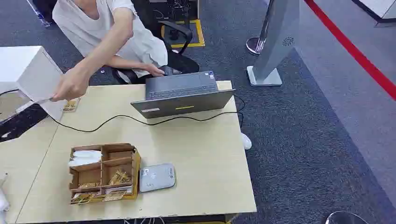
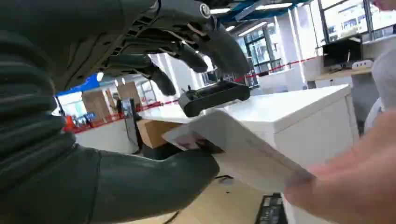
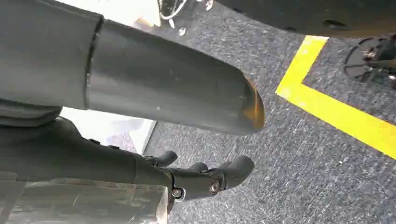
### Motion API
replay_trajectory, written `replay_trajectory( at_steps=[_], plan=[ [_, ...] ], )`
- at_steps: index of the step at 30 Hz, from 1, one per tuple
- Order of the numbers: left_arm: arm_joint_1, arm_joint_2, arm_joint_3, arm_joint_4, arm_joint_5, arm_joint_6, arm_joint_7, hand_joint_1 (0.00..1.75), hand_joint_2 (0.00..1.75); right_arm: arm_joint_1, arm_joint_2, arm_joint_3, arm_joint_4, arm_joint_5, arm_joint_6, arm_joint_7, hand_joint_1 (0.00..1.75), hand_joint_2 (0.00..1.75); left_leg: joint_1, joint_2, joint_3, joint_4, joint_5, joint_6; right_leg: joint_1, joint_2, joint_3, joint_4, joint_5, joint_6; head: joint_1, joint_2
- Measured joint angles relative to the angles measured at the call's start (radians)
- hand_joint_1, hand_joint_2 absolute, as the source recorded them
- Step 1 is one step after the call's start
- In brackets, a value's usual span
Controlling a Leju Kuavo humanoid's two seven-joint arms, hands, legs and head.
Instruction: Pass the card to the sensor for recognition and then transmit it.
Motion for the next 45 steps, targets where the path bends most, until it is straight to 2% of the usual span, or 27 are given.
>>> replay_trajectory(
  at_steps=[3, 9, 20, 24, 25, 30, 31, 33, 35, 38, 41, 45],
  plan=[
    [-0.015, 0.020, -0.032, 0.013, -0.013, -0.026, 0.015, 1.75, 1.75, 0.000, 0.000, -0.006, 0.001, 0.011, 0.007, 0.002, 0.00, 0.00, 0.000, 0.000, 0.000, 0.000, 0.000, 0.000, 0.000, 0.000, 0.000, 0.000, 0.000, 0.000, 0.000, 0.000],
    [-0.023, 0.042, -0.054, 0.020, -0.003, -0.032, 0.015, 1.75, 1.75, -0.001, 0.000, -0.008, 0.001, 0.013, 0.007, 0.003, 0.00, 0.00, 0.000, 0.000, 0.000, 0.000, 0.000, 0.000, 0.000, 0.000, 0.000, 0.000, 0.000, 0.000, 0.000, 0.000],
    [-0.025, 0.053, -0.067, 0.023, 0.003, -0.031, 0.015, 1.75, 1.75, -0.002, 0.000, -0.008, 0.003, 0.015, 0.006, 0.004, 0.00, 0.00, 0.000, 0.000, 0.000, 0.000, 0.000, 0.000, 0.000, 0.000, 0.000, 0.000, 0.000, 0.000, 0.000, 0.000],
    [-0.012, 0.051, -0.072, 0.017, -0.014, 0.022, 0.003, 1.75, 1.75, -0.002, 0.000, -0.011, 0.004, 0.015, 0.003, 0.004, 0.00, 0.00, 0.000, 0.000, 0.000, 0.000, 0.000, 0.000, 0.000, 0.000, 0.000, 0.000, 0.000, 0.000, 0.000, 0.000],
    [0.018, 0.045, -0.074, -0.017, -0.035, 0.071, -0.011, 1.75, 1.75, -0.001, 0.000, -0.014, 0.004, 0.015, 0.001, 0.004, 0.00, 0.00, 0.000, 0.000, 0.000, 0.000, 0.000, 0.000, 0.000, 0.001, 0.000, 0.000, 0.000, 0.000, 0.000, 0.000],
    [0.064, 0.029, -0.081, -0.078, -0.055, 0.108, -0.021, 1.75, 1.75, -0.002, 0.002, -0.017, 0.005, 0.014, -0.008, 0.003, 0.00, 0.00, 0.000, 0.000, 0.000, 0.000, 0.000, 0.000, 0.000, 0.000, 0.000, 0.000, 0.000, 0.000, 0.000, 0.000],
    [0.076, 0.027, -0.082, -0.092, -0.068, 0.129, -0.037, 1.75, 1.75, -0.002, 0.002, -0.018, 0.005, 0.014, -0.008, 0.002, 0.00, 0.00, 0.000, 0.000, 0.000, 0.000, 0.000, 0.000, 0.000, 0.001, 0.000, 0.000, 0.000, 0.000, 0.000, 0.000],
    [0.116, 0.000, -0.083, -0.145, -0.138, 0.245, -0.095, 1.75, 1.75, 0.000, 0.003, -0.024, 0.005, 0.016, -0.012, 0.000, 0.00, 0.00, 0.000, 0.001, 0.000, 0.000, 0.000, 0.000, 0.000, 0.001, -0.001, 0.000, 0.000, 0.000, 0.000, 0.000],
    [0.174, -0.066, -0.102, -0.224, -0.242, 0.391, -0.154, 1.75, 1.75, 0.001, 0.007, -0.027, 0.006, 0.022, -0.016, -0.002, 0.00, 0.00, -0.001, -0.001, 0.000, 0.000, 0.000, 0.000, -0.001, 0.000, 0.000, -0.001, -0.001, 0.001, -0.002, 0.000],
    [0.267, -0.174, -0.210, -0.304, -0.407, 0.582, -0.167, 1.75, 1.75, -0.003, 0.015, -0.027, 0.007, 0.050, -0.027, -0.007, 0.00, 0.00, -0.002, 0.000, -0.001, 0.000, -0.002, 0.002, -0.001, 0.000, 0.001, -0.001, -0.001, 0.001, 0.001, 0.000],
    [0.326, -0.260, -0.317, -0.316, -0.472, 0.677, -0.154, 1.75, 1.75, -0.002, 0.019, -0.027, 0.008, 0.056, -0.031, -0.008, 0.00, 0.00, -0.003, 0.000, -0.001, 0.001, -0.002, 0.002, -0.002, -0.001, 0.001, -0.002, -0.001, 0.001, 0.002, 0.000],
    [0.366, -0.322, -0.394, -0.316, -0.488, 0.713, -0.148, 1.75, 1.75, -0.002, 0.022, -0.027, 0.008, 0.064, -0.032, -0.008, 0.00, 0.00, -0.002, 0.000, 0.000, 0.001, -0.002, 0.002, -0.001, -0.001, 0.001, -0.002, -0.001, 0.001, 0.002, 0.000]
  ],
)
